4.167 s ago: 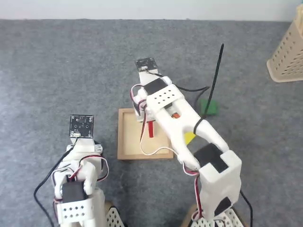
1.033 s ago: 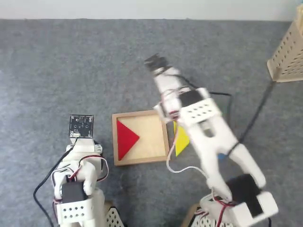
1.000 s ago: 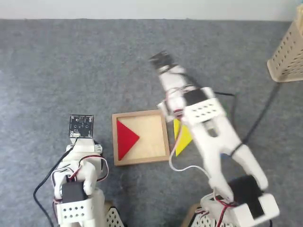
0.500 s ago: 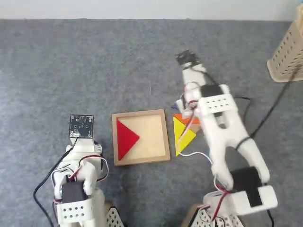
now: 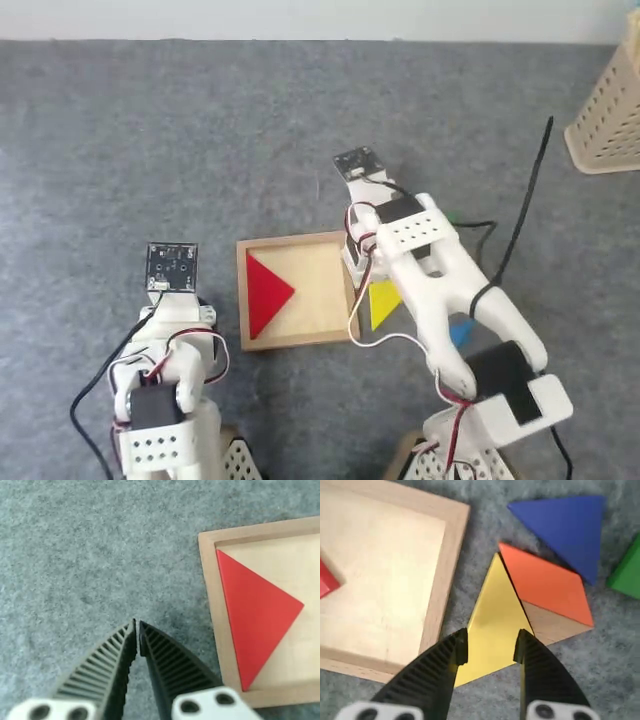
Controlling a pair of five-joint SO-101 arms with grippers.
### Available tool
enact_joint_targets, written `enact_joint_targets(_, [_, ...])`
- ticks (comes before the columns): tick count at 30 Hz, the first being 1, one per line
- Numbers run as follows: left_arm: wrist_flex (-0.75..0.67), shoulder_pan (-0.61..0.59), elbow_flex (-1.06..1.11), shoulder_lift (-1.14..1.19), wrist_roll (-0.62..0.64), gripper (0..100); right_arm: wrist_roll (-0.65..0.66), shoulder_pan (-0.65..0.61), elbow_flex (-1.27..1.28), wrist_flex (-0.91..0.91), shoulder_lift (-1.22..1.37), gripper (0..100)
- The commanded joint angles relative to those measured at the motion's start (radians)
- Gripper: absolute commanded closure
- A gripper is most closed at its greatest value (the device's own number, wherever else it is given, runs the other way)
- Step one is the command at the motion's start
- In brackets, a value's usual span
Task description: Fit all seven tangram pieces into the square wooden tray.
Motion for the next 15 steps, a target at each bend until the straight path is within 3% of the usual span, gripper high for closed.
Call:
enact_joint_targets(1, [0.002,-0.003,-0.005,-0.009,-0.005,99,-0.029,-0.004,-0.005,0.005,0.001,81.3])
enact_joint_targets(15, [0.002,-0.003,-0.005,-0.009,-0.005,99,0.054,0.005,-0.009,-0.001,0.11,74.8])
